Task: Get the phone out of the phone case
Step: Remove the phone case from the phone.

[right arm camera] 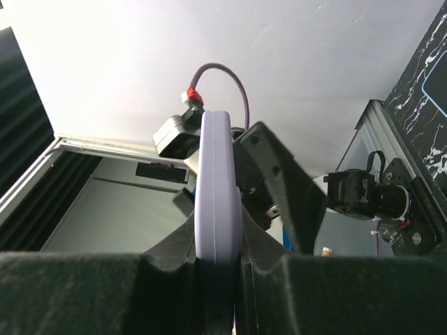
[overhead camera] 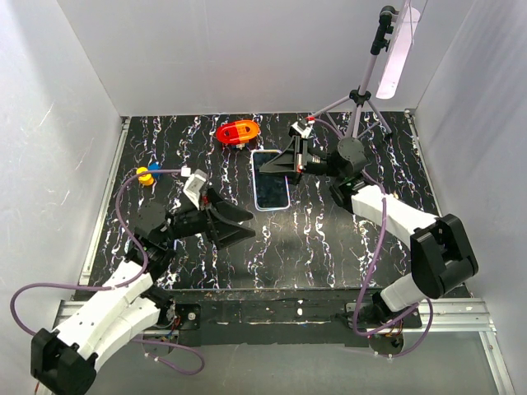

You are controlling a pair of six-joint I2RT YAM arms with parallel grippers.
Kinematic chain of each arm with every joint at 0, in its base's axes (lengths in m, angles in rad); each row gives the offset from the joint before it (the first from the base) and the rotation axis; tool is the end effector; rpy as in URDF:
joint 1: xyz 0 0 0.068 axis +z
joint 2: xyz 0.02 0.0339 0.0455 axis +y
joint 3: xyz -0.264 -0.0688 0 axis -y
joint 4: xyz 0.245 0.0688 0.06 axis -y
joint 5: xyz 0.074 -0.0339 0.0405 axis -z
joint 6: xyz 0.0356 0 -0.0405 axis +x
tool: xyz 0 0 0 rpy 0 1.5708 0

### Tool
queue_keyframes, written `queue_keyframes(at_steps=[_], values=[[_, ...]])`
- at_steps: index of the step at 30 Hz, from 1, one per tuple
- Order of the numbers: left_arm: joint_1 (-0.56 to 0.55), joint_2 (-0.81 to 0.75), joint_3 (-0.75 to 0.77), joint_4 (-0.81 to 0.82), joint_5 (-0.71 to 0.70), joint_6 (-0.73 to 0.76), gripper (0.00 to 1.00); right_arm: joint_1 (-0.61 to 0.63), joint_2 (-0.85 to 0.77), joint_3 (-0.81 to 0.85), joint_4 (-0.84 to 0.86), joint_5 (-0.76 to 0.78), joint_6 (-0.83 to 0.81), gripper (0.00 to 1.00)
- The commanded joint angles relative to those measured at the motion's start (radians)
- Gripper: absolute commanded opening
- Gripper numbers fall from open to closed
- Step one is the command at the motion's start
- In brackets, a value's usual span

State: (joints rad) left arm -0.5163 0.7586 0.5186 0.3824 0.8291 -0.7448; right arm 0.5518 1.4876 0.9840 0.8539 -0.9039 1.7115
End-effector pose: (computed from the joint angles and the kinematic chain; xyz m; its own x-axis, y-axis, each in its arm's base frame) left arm 0.1416 -0.1105 0.3091 -0.5655 -0.2055 -0.7987 0.7955 0.1195 -0.5940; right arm 0.2679 0.1978 0.3439 -0.9843 0.1132 -0.1353 -0.1557 -0.1977 0.9678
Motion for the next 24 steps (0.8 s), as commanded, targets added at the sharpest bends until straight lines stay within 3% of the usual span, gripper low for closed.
queue_keyframes(at_steps=[1,4,7,11,12,15,18,24], values=[[-0.007,-0.009,-0.035,0.146,-0.088,-0.258,0.87,-0.001,0.025,0.074,0.065,0.052,0.014,0.01],[-0.016,0.030,-0.118,0.397,-0.194,-0.434,0.87,-0.001,0.045,0.070,0.080,0.085,0.049,0.01],[-0.016,0.085,-0.138,0.499,-0.225,-0.496,0.82,-0.001,0.053,0.065,0.085,0.102,0.069,0.01],[-0.017,0.139,-0.149,0.608,-0.216,-0.528,0.64,-0.001,0.051,0.062,0.066,0.105,0.062,0.01],[-0.017,0.151,-0.153,0.643,-0.211,-0.536,0.63,0.002,0.050,0.059,0.066,0.105,0.062,0.01],[-0.017,0.154,-0.155,0.671,-0.208,-0.547,0.74,0.002,0.043,0.048,0.063,0.105,0.056,0.01],[-0.017,0.127,-0.154,0.607,-0.234,-0.525,0.76,0.005,0.037,0.041,0.050,0.105,0.043,0.01],[-0.017,0.123,-0.152,0.608,-0.254,-0.513,0.58,0.013,0.036,0.044,0.053,0.103,0.043,0.01]])
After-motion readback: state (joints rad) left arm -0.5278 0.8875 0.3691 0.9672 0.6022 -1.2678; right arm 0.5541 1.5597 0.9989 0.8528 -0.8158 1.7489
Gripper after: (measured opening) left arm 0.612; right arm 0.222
